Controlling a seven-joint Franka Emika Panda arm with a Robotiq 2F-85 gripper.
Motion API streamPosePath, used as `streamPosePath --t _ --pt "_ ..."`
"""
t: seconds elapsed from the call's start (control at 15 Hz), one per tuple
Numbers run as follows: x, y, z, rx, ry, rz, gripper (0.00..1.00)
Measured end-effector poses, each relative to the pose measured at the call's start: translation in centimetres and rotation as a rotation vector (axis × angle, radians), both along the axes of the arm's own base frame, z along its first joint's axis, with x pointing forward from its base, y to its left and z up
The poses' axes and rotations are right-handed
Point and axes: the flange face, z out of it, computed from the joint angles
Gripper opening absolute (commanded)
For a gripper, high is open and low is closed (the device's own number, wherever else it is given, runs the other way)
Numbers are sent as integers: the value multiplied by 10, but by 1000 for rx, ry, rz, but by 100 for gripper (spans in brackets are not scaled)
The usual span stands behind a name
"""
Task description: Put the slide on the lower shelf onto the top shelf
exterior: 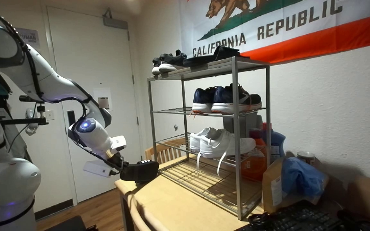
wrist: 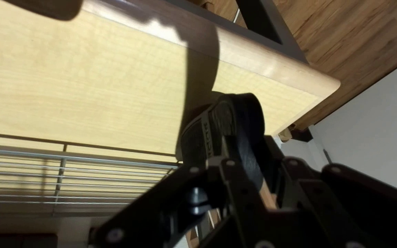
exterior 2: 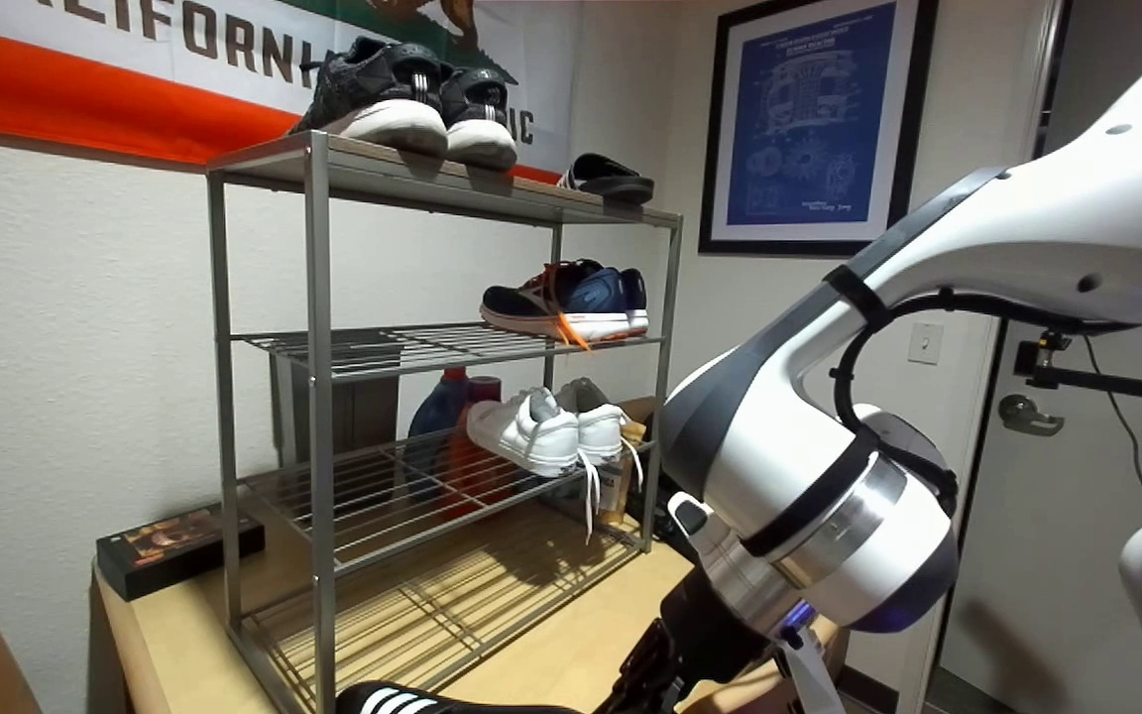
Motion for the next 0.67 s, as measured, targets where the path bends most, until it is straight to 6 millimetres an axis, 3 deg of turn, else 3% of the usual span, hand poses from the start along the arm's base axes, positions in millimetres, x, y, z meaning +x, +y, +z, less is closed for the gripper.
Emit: streamPosePath --t 0.67 --pt "-6 8 15 30 -68 56 5"
